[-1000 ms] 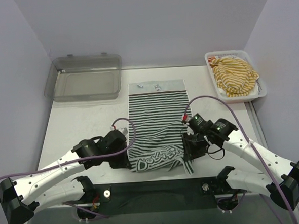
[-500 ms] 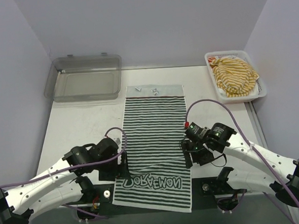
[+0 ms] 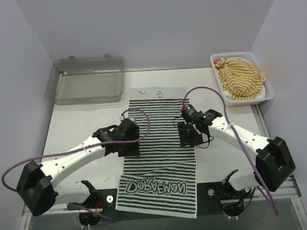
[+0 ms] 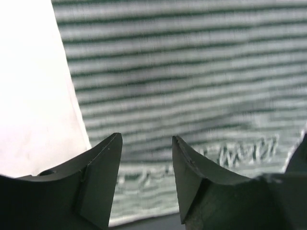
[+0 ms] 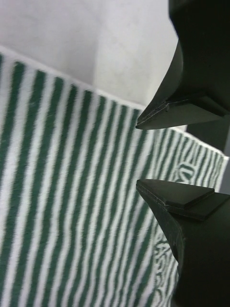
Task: Fold and stack the towels
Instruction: Flatten out the crumpled towel
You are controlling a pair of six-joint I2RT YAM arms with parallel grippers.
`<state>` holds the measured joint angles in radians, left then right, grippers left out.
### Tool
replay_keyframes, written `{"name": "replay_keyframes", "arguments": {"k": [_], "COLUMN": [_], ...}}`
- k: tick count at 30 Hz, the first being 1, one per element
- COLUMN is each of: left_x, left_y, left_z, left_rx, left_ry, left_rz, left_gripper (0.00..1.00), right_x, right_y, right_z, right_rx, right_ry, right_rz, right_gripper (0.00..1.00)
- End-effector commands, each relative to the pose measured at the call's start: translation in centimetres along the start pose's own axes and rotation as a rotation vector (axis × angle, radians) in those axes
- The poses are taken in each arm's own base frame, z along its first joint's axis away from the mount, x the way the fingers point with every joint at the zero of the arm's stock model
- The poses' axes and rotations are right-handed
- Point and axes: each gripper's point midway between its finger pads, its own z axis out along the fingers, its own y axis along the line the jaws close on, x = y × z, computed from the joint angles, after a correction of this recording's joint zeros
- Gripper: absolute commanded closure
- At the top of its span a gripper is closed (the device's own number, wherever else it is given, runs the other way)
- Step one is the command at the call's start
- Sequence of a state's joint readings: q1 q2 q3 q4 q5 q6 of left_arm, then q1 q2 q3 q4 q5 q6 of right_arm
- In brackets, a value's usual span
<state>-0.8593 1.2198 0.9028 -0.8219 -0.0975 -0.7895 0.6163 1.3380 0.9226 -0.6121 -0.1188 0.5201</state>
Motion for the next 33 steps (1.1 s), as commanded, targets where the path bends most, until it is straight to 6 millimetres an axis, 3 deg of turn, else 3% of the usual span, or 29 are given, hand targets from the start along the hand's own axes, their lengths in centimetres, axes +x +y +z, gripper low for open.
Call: {"name": "replay_keyframes", "arguments": {"k": [1,5,9,15,19,25,27,33], "left_x": [-4.8,-6.9,-7.5,-8.6,-10.1,-13.3,-13.7,-12.7], "left_y": [-0.9,-1.3,-0.5,0.4,0.4,-0.4,-0.3,0.3], "left_z": [3.2,6.3,9.7,12.8,12.1,8.8,8.6,11.4], "left_rx": [0.032,0.024,-0.026,-0.069,-0.075,-0.069,-0.077,-0.112], "left_ry": [-0.121,-0.150,-0.118,-0.082,-0.124,-0.225,-0.241,-0.161], "left_rz": [0.026,0.023,0.011,0.002,0.004,0.036,0.038,0.087], "left_gripper": [0.46,0.48,0.49,0.48,0.44,0.32,0.32,0.32], "right_x": [-3.2,-4.1,-4.8,-6.8,-8.3,-11.3,-11.4,-10.5], "right_y": [0.1,-1.5,-2.7,-4.4,-4.9,-3.3,-3.4,-3.3], "right_z": [2.0,4.9,7.4,9.0,8.5,5.8,5.8,7.8], "right_rx": [0.000,0.035,0.050,0.079,0.084,0.031,0.035,0.035], "right_ry": [-0.063,-0.039,0.011,0.024,-0.011,-0.110,-0.110,-0.037], "right_rz": [-0.005,0.051,0.081,0.138,0.149,0.116,0.113,0.113], "right_gripper": [0.54,0.54,0.54,0.54,0.53,0.52,0.52,0.52]}}
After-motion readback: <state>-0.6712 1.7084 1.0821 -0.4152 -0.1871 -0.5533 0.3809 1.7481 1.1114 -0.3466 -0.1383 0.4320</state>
